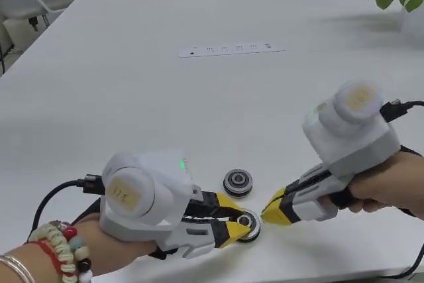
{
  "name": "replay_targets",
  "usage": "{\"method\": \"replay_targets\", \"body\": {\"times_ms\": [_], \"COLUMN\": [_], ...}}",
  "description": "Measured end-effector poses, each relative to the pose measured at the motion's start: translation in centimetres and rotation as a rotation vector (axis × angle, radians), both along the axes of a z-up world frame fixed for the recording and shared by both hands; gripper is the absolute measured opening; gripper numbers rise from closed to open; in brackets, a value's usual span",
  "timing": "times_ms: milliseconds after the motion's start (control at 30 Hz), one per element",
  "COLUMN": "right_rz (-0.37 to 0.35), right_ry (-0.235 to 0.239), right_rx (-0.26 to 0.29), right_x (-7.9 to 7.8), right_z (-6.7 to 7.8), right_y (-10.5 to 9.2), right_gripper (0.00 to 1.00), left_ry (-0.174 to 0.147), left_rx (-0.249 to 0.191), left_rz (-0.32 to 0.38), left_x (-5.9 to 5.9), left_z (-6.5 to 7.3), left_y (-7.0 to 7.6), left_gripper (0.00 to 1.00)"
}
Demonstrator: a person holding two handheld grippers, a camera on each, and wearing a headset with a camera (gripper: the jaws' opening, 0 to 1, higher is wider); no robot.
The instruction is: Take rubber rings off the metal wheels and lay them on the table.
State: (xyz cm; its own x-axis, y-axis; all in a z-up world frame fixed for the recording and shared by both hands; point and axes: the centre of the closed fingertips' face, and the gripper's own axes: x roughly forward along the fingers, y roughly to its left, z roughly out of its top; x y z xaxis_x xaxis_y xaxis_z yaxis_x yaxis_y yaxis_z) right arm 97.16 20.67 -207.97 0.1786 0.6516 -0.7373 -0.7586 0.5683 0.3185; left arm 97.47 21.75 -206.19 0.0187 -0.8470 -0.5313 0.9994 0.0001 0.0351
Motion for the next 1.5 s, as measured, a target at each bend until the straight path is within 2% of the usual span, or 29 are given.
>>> {"method": "replay_targets", "body": {"times_ms": [33, 133, 167, 300, 367, 433, 533, 767, 967, 1067, 1100, 1200, 1500], "right_rz": [0.039, 0.079, 0.119, 0.15, 0.175, 0.184, 0.216, 0.225, 0.248, 0.331, 0.313, 0.301, 0.298], "right_ry": [0.012, -0.026, -0.042, -0.094, -0.135, -0.153, -0.201, -0.194, -0.211, -0.274, -0.261, -0.261, -0.247], "right_rx": [-0.001, -0.024, -0.029, -0.02, -0.03, -0.035, -0.039, -0.039, -0.055, -0.14, -0.12, -0.108, -0.11], "right_x": [-0.6, -0.6, -0.8, -0.6, -0.3, -0.2, 0.1, -0.1, -0.3, -0.3, -0.4, -0.3, -0.4], "right_z": [-0.1, -0.4, -0.4, -0.3, -0.4, -0.4, -0.2, -0.2, -0.1, -0.4, -0.3, -0.3, -0.3], "right_y": [0.2, 0.3, 0.5, 1.5, 1.7, 1.8, 1.9, 1.8, 1.6, 1.2, 1.6, 1.4, 1.2], "right_gripper": [0.02, 0.17, 0.19, 0.25, 0.28, 0.31, 0.26, 0.22, 0.2, 0.19, 0.19, 0.18, 0.16], "left_ry": [0.0, 0.0, 0.0, 0.001, 0.001, 0.001, 0.001, 0.002, 0.004, 0.011, 0.01, 0.01, 0.008], "left_rx": [0.0, 0.0, -0.001, -0.004, -0.004, -0.004, -0.005, -0.005, -0.007, -0.011, -0.012, -0.012, -0.012], "left_rz": [0.0, 0.0, 0.0, 0.0, 0.0, 0.0, -0.001, -0.001, 0.001, 0.003, 0.002, 0.001, -0.004], "left_x": [0.0, 0.0, 0.0, 0.0, 0.0, 0.0, 0.0, 0.0, 0.0, 0.0, 0.0, 0.0, 0.0], "left_z": [0.0, 0.0, 0.0, 0.1, 0.1, 0.1, 0.1, 0.1, 0.0, 0.0, 0.0, 0.0, 0.0], "left_y": [0.0, 0.0, 0.0, 0.0, 0.0, 0.0, 0.0, 0.0, 0.0, 0.0, 0.0, 0.0, 0.1], "left_gripper": [0.08, 0.08, 0.08, 0.08, 0.08, 0.08, 0.08, 0.08, 0.08, 0.08, 0.08, 0.08, 0.07]}}
